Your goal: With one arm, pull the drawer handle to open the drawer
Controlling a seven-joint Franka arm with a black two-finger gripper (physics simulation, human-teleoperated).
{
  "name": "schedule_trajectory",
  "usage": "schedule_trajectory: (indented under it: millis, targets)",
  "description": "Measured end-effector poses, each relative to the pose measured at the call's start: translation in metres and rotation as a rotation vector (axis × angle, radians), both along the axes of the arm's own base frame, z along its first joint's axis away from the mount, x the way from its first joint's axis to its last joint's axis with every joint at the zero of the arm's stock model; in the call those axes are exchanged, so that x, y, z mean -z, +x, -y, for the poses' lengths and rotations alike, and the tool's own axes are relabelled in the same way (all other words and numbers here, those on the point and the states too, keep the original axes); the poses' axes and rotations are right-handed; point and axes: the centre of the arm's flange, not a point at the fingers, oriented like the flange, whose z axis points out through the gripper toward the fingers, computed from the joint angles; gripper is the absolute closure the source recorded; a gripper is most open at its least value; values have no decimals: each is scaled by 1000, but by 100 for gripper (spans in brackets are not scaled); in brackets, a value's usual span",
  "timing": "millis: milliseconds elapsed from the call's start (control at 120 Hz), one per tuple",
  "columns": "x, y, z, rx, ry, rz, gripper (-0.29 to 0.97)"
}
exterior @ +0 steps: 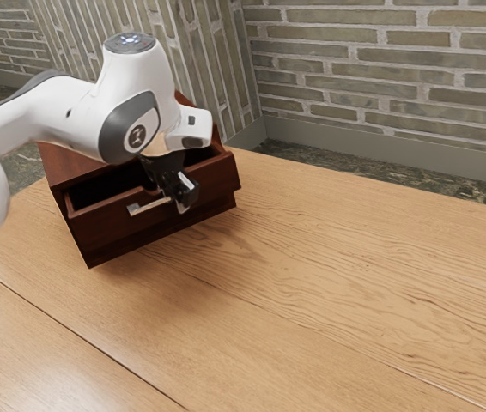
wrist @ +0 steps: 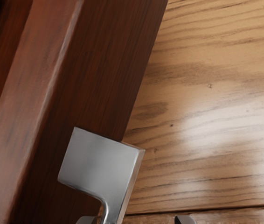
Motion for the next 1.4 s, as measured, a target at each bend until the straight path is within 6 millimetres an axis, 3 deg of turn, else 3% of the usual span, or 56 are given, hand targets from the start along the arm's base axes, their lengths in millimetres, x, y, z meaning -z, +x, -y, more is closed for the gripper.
schedule_trajectory:
  millis: [308, 717, 1400]
  targets:
    - [-1, -9, 17, 3, -33, 3, 39]
    - [-8, -35, 47, 13, -103, 23, 39]
    - [-8, -34, 50, -9, -113, 41, 29]
